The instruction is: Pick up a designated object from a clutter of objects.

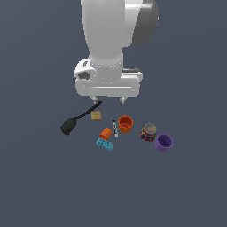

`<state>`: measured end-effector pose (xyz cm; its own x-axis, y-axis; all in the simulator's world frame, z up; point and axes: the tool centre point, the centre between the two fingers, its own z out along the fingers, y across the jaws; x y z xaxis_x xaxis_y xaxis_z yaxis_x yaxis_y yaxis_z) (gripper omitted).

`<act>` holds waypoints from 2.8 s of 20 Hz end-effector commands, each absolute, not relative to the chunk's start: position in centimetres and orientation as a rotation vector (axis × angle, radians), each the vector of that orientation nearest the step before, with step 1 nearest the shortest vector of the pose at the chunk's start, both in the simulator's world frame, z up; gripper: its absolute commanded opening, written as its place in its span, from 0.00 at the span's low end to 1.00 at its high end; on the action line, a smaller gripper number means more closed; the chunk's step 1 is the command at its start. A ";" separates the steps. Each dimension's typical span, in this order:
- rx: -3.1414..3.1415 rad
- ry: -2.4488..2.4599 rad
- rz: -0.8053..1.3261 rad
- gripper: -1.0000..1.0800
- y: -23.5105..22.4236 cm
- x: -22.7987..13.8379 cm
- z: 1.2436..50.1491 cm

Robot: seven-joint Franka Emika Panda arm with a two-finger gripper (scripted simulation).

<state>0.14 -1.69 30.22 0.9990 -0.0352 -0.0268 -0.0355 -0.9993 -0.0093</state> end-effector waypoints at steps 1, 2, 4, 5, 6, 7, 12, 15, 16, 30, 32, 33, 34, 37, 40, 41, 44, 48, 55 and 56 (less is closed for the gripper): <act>-3.131 0.055 0.042 0.62 -1.7 0.1 30.2; -3.131 0.054 0.042 0.62 -1.6 0.1 30.2; -3.130 0.044 0.043 0.62 -1.3 0.1 30.3; -3.129 0.035 0.045 0.62 -1.0 0.1 30.4; -3.128 0.026 0.046 0.62 -0.6 0.0 30.5; -3.127 0.019 0.046 0.62 -0.4 0.0 30.5; -3.128 0.012 0.049 0.62 -0.2 0.0 30.6; -3.131 -0.011 0.062 0.62 0.2 0.3 30.4; -3.133 -0.022 0.069 0.62 0.3 0.4 30.3; -3.178 -0.391 0.294 0.62 5.8 3.8 26.9; -3.183 -0.472 0.345 0.62 7.0 4.4 26.0; -3.185 -0.513 0.370 0.62 7.7 4.6 25.6; -3.186 -0.553 0.396 0.62 8.3 4.9 25.1; -3.187 -0.675 0.473 0.62 10.2 5.5 23.7; -3.184 -0.795 0.551 0.62 12.2 6.0 22.3; -3.183 -0.835 0.578 0.62 12.9 6.1 21.8; -3.174 -0.955 0.657 0.62 14.9 6.4 20.2; -3.157 -1.113 0.764 0.62 17.6 6.4 18.2; -3.111 -1.385 0.953 0.62 22.2 5.7 14.5; -3.102 -1.423 0.981 0.62 22.9 5.5 14.0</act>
